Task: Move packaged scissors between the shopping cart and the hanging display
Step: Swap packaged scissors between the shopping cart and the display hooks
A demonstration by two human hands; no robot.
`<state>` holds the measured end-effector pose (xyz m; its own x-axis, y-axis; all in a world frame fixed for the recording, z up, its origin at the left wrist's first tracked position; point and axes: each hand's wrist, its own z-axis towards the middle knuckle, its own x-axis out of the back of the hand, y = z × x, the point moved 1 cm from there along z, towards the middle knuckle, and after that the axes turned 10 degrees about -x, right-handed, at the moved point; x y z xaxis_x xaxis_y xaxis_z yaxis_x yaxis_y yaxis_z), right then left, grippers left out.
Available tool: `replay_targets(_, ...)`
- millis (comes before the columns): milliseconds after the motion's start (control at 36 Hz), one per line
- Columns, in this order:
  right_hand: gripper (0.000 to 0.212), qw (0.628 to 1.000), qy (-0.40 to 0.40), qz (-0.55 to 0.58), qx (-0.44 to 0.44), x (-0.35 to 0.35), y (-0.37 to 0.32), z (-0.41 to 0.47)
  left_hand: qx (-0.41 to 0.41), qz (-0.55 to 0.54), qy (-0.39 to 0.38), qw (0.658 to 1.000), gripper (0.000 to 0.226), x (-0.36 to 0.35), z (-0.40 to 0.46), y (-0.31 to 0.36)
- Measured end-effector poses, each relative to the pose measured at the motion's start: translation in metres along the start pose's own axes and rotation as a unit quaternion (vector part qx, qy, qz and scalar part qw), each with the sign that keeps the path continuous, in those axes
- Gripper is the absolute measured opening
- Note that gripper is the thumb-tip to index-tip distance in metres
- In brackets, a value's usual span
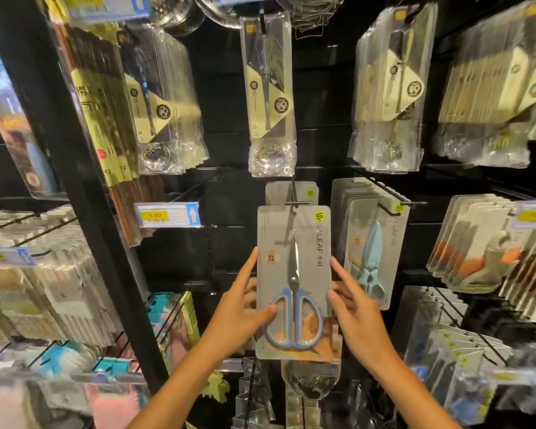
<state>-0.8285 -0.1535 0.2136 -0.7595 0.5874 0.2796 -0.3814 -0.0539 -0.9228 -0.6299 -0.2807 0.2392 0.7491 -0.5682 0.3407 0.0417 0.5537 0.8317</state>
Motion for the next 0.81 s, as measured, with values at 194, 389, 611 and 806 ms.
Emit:
replay_targets(194, 0.081, 0.996, -0.08, -0.029, -0.008, -0.018, 0.01, 0.031, 0.02, 0.048, -0.054, 0.997, 0.104, -0.002, 0.029, -0.013)
replay_targets(389, 0.096, 0.996, -0.061, -0.063, -0.009, -0.037, 0.019, 0.082, 0.042, 0.085, -0.066, 0.993, 0.109, -0.007, 0.076, -0.024)
replay_targets(611, 0.098, 0.995, -0.045, -0.072, -0.058, -0.049, 0.028, 0.133, 0.064, 0.107, -0.036, 0.991, 0.102, -0.013, 0.12, -0.037)
replay_targets(806, 0.092, 0.991, -0.012, -0.103, -0.083, -0.052, 0.045, 0.155, 0.071, 0.167, -0.016, 0.983, 0.09, -0.012, 0.139, -0.065)
